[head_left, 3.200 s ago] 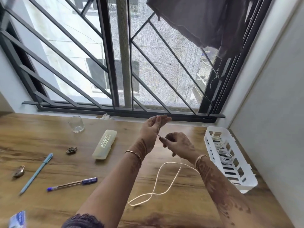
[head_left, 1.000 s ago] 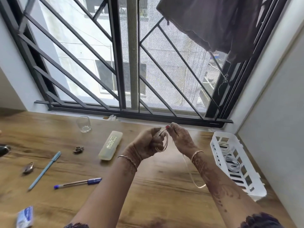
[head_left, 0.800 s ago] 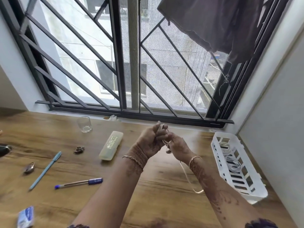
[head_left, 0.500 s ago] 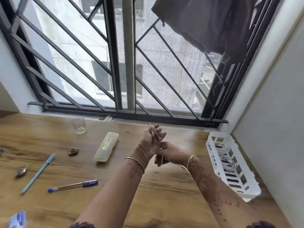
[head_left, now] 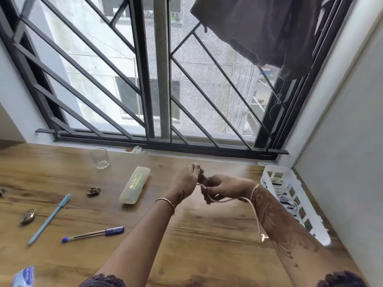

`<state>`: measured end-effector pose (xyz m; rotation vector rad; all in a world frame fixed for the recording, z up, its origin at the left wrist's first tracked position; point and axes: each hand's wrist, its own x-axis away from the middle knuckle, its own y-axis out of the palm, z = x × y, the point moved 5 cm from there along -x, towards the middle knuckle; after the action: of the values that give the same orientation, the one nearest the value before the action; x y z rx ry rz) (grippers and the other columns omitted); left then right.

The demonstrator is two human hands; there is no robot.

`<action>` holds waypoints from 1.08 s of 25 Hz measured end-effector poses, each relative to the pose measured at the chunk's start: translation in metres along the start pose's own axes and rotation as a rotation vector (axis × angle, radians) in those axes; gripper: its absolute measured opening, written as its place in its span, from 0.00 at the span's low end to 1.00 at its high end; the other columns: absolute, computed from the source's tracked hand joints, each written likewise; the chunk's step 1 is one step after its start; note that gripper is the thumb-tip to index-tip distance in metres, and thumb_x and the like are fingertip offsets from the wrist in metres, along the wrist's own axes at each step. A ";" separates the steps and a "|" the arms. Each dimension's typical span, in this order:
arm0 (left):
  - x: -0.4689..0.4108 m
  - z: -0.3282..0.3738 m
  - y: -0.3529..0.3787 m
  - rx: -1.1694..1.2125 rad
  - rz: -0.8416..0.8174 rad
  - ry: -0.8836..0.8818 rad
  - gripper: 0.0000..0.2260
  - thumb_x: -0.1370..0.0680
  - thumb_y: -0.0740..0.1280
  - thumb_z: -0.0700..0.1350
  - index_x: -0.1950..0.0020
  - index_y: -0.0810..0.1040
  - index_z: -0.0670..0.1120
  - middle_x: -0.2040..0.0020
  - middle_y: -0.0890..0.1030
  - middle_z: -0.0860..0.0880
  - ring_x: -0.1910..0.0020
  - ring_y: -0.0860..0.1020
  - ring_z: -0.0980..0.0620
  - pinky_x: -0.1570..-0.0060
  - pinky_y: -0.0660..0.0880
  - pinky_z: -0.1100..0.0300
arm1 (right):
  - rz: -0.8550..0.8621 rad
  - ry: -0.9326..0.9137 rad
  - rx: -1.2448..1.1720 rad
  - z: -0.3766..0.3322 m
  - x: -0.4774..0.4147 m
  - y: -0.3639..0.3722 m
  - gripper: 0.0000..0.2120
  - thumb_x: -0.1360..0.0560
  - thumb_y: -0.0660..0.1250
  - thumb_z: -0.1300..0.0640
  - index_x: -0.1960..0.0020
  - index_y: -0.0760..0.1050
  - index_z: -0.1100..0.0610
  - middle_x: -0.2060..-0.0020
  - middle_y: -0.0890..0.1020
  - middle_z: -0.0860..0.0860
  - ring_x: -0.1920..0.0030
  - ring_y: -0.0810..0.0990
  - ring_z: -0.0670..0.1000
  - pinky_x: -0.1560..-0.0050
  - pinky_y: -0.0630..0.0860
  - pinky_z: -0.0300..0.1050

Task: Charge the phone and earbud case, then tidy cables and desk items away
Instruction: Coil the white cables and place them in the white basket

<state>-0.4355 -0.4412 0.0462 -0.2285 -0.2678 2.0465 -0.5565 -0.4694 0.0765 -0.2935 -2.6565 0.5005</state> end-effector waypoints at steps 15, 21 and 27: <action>0.025 0.010 0.000 0.329 -0.232 -0.247 0.24 0.18 0.50 0.50 0.67 0.74 0.41 0.79 0.64 0.50 0.78 0.62 0.53 0.73 0.67 0.62 | 0.430 -0.196 0.310 -0.013 -0.012 -0.046 0.07 0.23 0.64 0.67 0.53 0.80 0.59 0.67 0.79 0.49 0.69 0.73 0.47 0.66 0.72 0.38; 0.022 0.027 0.003 0.948 -0.250 -0.221 0.21 0.17 0.49 0.52 0.62 0.70 0.42 0.79 0.63 0.54 0.80 0.62 0.56 0.68 0.69 0.64 | 0.691 -0.201 0.541 -0.014 -0.014 -0.031 0.08 0.22 0.62 0.59 0.57 0.78 0.56 0.67 0.81 0.54 0.66 0.75 0.53 0.61 0.71 0.47; 0.008 0.029 -0.008 1.157 0.071 -0.187 0.18 0.16 0.51 0.48 0.56 0.73 0.38 0.78 0.70 0.52 0.79 0.70 0.57 0.60 0.78 0.63 | 0.526 -0.075 0.490 -0.010 -0.024 0.003 0.14 0.20 0.60 0.54 0.62 0.76 0.54 0.69 0.78 0.52 0.64 0.76 0.56 0.61 0.69 0.44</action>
<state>-0.4408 -0.4337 0.0760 0.6701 0.8195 1.9732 -0.5304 -0.4706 0.0750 -0.8309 -2.4008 1.3152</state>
